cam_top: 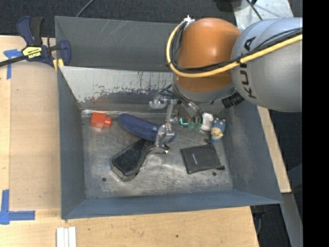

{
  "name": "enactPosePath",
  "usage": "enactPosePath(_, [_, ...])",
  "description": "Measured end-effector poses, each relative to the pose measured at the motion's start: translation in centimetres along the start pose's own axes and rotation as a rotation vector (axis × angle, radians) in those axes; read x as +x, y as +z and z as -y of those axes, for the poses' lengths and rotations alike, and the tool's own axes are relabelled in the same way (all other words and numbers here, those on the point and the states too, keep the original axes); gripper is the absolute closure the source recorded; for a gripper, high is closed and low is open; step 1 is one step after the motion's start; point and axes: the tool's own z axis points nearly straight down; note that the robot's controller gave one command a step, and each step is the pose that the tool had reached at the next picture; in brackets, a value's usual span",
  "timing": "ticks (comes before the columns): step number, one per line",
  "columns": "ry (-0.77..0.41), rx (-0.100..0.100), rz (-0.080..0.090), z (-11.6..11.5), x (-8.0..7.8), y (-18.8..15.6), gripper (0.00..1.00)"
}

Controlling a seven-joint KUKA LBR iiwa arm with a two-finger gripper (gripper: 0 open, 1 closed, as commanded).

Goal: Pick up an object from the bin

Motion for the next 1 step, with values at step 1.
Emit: enactPosePath(1, [-0.02, -0.004, 0.033, 0.84, -4.22, 8.93, 0.0])
